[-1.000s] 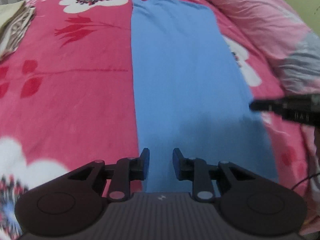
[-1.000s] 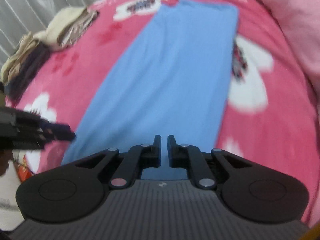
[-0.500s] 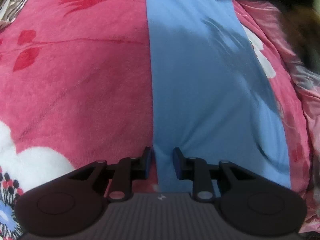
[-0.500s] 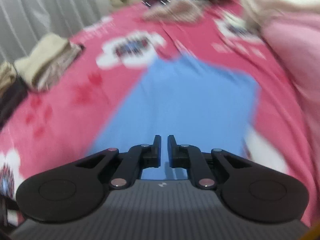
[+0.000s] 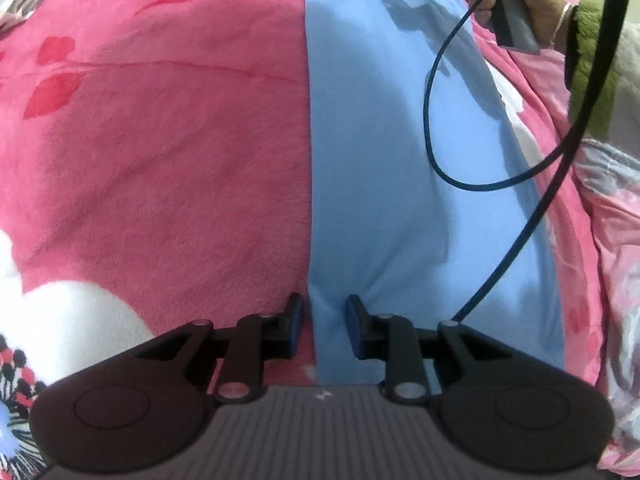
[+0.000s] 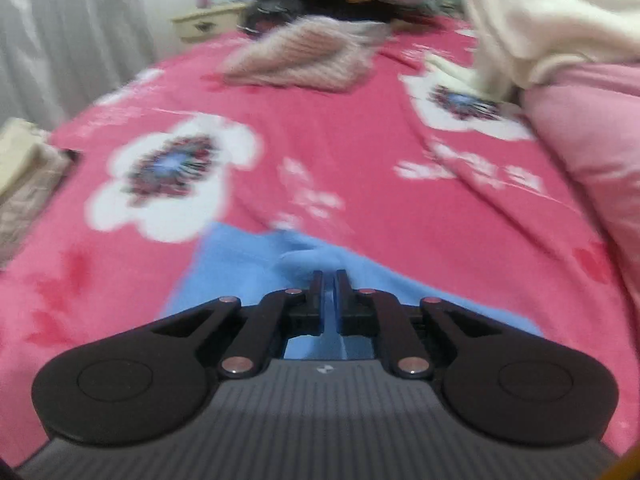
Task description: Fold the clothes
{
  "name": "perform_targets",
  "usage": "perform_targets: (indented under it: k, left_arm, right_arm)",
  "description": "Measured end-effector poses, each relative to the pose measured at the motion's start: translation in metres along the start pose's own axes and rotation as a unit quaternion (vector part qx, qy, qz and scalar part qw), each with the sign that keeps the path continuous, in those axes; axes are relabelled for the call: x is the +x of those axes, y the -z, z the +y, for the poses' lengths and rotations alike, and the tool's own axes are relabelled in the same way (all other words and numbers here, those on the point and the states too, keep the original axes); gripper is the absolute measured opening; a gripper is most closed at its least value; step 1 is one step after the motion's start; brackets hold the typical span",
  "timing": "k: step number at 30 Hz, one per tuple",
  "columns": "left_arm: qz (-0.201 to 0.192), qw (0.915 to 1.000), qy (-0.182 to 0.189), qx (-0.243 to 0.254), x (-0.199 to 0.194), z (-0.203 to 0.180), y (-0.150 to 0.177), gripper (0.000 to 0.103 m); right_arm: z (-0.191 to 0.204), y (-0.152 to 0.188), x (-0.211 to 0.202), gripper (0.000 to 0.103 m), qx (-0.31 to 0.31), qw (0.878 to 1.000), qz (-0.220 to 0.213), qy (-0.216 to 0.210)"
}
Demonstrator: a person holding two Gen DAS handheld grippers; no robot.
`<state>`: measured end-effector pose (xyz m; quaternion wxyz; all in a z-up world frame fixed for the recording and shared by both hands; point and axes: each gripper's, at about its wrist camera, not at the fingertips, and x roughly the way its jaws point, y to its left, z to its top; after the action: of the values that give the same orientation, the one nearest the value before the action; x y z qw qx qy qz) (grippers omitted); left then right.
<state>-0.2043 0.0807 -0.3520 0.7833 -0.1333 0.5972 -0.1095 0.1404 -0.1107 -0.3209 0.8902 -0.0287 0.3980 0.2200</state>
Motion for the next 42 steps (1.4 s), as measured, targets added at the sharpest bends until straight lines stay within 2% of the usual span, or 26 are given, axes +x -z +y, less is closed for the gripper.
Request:
perform_targets:
  k: [1,3,5,6,8,9,12,15,16,18,19,20,21,22,23,25,28,31,32,35,37,39,42]
  left_arm:
    - [0.0,1.0,0.002,-0.002,0.0,0.001,0.001,0.025]
    - [-0.003,1.0,0.005,-0.001,-0.001,0.002,0.004,0.025]
    - [-0.005,1.0,0.007,0.0,-0.002,0.003,0.007,0.025]
    - [-0.006,0.9999,0.008,-0.003,-0.003,0.004,0.009,0.025]
    - [-0.008,0.9999,0.009,-0.008,-0.004,0.005,0.012,0.025]
    - [-0.008,0.9999,0.009,-0.01,-0.004,0.005,0.013,0.025]
    - [-0.01,0.9998,0.01,-0.016,-0.006,0.007,0.017,0.025]
    - [-0.011,0.9996,0.008,-0.023,-0.007,0.008,0.022,0.025]
    - [-0.012,0.9996,0.007,-0.023,-0.008,0.009,0.026,0.025]
    - [-0.013,0.9997,0.002,-0.018,-0.008,0.003,0.029,0.025]
    - [-0.013,0.9998,0.0,-0.014,-0.009,0.002,0.031,0.025]
    - [-0.014,0.9999,-0.003,-0.009,-0.009,0.0,0.033,0.025]
    - [-0.014,0.9999,-0.005,-0.005,-0.009,-0.001,0.036,0.025]
    - [-0.014,0.9999,-0.006,-0.003,-0.01,-0.002,0.037,0.025]
    - [-0.014,0.9999,-0.007,-0.003,-0.01,-0.002,0.038,0.025]
    - [-0.012,0.9999,-0.006,-0.008,-0.011,-0.001,0.04,0.025]
    - [-0.01,0.9999,-0.003,-0.007,-0.013,-0.001,0.043,0.025]
    - [-0.007,1.0,-0.003,-0.004,-0.019,0.0,0.035,0.026]
    - [-0.006,1.0,-0.004,-0.004,-0.018,-0.004,0.02,0.026]
    - [-0.003,1.0,-0.008,0.001,-0.019,-0.008,0.018,0.028]
    - [0.0,0.9999,-0.012,0.006,-0.012,-0.01,0.01,0.031]
    - [0.004,0.9998,-0.018,0.009,-0.008,-0.013,0.004,0.034]
    - [0.004,0.9991,-0.039,0.014,-0.011,-0.019,-0.002,0.036]
  right_arm:
    - [0.007,-0.001,0.001,0.005,-0.007,1.0,0.003,-0.017]
    - [0.019,-0.002,0.017,0.002,-0.042,0.999,0.023,-0.026]
    - [0.017,-0.002,0.035,0.001,-0.062,0.997,0.03,0.025]
    - [0.001,-0.006,0.042,0.0,-0.03,0.998,0.026,0.04]
    - [-0.031,-0.013,0.044,0.0,0.088,0.996,0.014,0.006]
    - [-0.036,-0.018,0.039,0.0,0.116,0.993,0.003,0.001]
    - [-0.015,-0.027,0.02,0.007,0.067,0.997,-0.019,-0.029]
    - [0.002,-0.029,0.023,0.009,0.041,0.995,0.009,-0.095]
    - [0.005,-0.029,0.031,0.009,0.03,0.995,0.02,-0.091]
    - [0.0,-0.03,0.053,0.009,0.035,0.998,0.029,-0.038]
    - [-0.013,-0.032,0.061,0.007,0.072,0.997,0.023,-0.022]
    - [-0.033,-0.035,0.065,0.005,0.133,0.991,0.009,-0.029]
    - [-0.053,-0.036,0.061,0.008,0.208,0.977,-0.016,-0.05]
    - [-0.067,-0.037,0.049,0.01,0.255,0.964,-0.045,-0.056]
    - [-0.075,-0.038,0.033,0.011,0.27,0.959,-0.068,-0.053]
    - [-0.09,-0.039,0.0,0.012,0.281,0.954,-0.093,-0.055]
    - [-0.108,-0.026,-0.056,0.013,0.282,0.952,-0.088,-0.084]
    - [-0.121,-0.001,-0.115,0.019,0.269,0.955,-0.066,-0.11]
    - [-0.123,0.009,-0.13,0.022,0.263,0.956,-0.05,-0.12]
    - [-0.126,0.05,-0.164,0.032,0.255,0.956,0.017,-0.147]
    - [-0.121,0.089,-0.175,0.035,0.275,0.944,0.076,-0.167]
    - [-0.111,0.132,-0.179,0.04,0.307,0.923,0.14,-0.185]
    - [-0.095,0.187,-0.177,0.04,0.355,0.895,0.187,-0.196]
